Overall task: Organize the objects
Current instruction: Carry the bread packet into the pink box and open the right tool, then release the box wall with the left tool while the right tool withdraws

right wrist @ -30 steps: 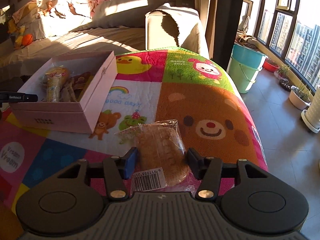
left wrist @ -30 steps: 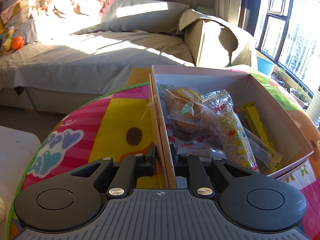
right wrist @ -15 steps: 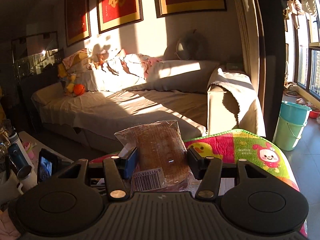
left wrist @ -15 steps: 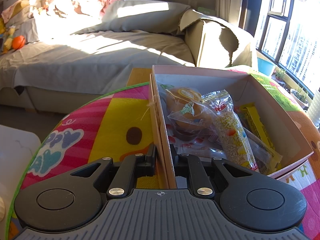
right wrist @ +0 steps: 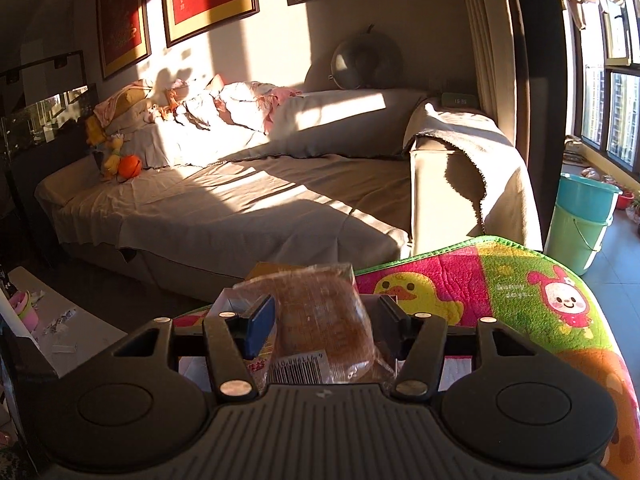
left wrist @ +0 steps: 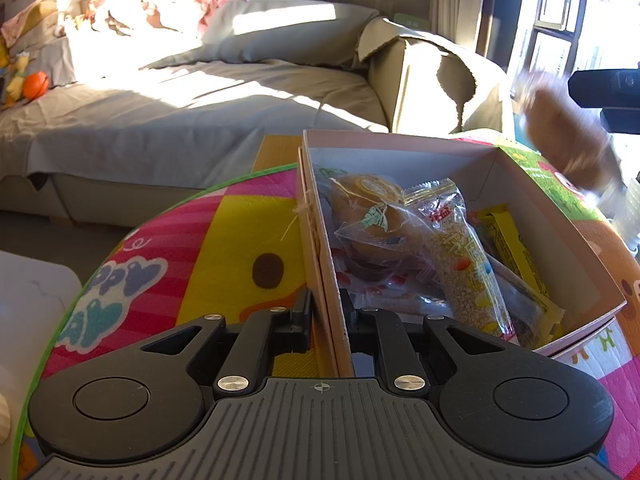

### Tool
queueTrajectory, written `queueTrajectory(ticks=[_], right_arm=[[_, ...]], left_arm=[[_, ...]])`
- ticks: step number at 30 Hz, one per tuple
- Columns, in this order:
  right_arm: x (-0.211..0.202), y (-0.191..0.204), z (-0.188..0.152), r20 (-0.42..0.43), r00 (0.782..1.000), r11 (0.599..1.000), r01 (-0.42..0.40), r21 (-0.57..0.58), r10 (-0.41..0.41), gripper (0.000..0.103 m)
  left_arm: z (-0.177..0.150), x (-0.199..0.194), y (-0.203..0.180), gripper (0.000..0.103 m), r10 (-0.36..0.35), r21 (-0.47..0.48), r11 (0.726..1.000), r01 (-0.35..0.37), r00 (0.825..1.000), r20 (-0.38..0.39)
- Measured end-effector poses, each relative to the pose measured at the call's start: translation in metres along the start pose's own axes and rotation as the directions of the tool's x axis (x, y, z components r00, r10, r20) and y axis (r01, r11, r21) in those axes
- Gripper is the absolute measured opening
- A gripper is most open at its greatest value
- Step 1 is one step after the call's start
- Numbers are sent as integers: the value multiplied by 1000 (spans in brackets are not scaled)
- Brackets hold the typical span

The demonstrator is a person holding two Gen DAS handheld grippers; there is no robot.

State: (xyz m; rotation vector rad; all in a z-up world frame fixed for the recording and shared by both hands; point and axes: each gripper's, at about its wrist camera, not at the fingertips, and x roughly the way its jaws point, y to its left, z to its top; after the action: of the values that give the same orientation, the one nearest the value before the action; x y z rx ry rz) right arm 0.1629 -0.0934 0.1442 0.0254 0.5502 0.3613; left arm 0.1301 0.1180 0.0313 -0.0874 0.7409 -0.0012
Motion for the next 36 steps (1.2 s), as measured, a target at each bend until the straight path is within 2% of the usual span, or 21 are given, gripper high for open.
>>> queueTrajectory(ticks=[1,4,6,8,10,12,14,16,19,21,23,24,27,30,33,35,36], right_arm=[[0,-1,-3,0,1000,1000,6,-7,-6,65],[-5,-3,-14,-13,1000,999,14,-44,-14,67],[-15,-6,-29,-25,1000,995,-2,-98,-1,77],[-27,-8,-52,-42,999,984,-9,-177,1,86],[-31,-10,-78,-72,997,970,6,-243,-24,86],[-28,-16,-103,-106,992,966,45,-254,-74,86],[-20,-29,-115,-115,986,972,96,-215,-123,86],[-7,-49,-117,-99,981,976,150,-159,-167,87],[12,-71,-116,-49,957,953,280,-118,-287,87],[23,-83,-113,-32,947,945,317,-84,-321,87],[30,-90,-112,-25,944,944,327,-54,-328,87],[32,-91,-113,-22,943,943,330,-50,-332,87],[31,-87,-115,-7,944,943,328,-62,-329,87],[26,-84,-114,14,940,938,340,-62,-340,87],[9,-86,-113,4,937,937,349,-32,-349,88],[-11,-86,-116,-9,942,942,336,-14,-336,101],[-24,-85,-119,-9,949,949,316,-6,-316,103]], left_arm=[[0,0,0,15,-1,-1,1000,1,1000,0],[0,0,0,15,-3,-1,1000,3,1000,0],[0,-1,0,15,-3,-2,1000,3,1000,0],[1,-1,-1,15,1,-4,1000,-1,1000,-1],[4,1,-4,14,9,-10,1000,-9,1000,-7],[9,6,-11,14,5,-9,1000,-5,1000,-16],[17,15,-28,14,7,27,1000,-7,1000,-18],[27,31,-49,15,-9,78,997,10,1000,-10],[44,57,-69,19,-66,75,995,66,998,5],[51,69,-75,24,-62,124,991,57,997,42],[55,73,-78,55,-9,195,981,-6,997,78],[55,72,-77,67,21,216,975,-42,995,97],[57,73,-74,84,75,235,967,-102,990,122],[60,75,-73,93,105,258,956,-139,984,143],[63,57,-72,88,133,246,953,-179,972,193],[62,25,-67,87,107,184,970,-156,961,255],[58,3,-66,87,105,154,976,-156,950,295]])
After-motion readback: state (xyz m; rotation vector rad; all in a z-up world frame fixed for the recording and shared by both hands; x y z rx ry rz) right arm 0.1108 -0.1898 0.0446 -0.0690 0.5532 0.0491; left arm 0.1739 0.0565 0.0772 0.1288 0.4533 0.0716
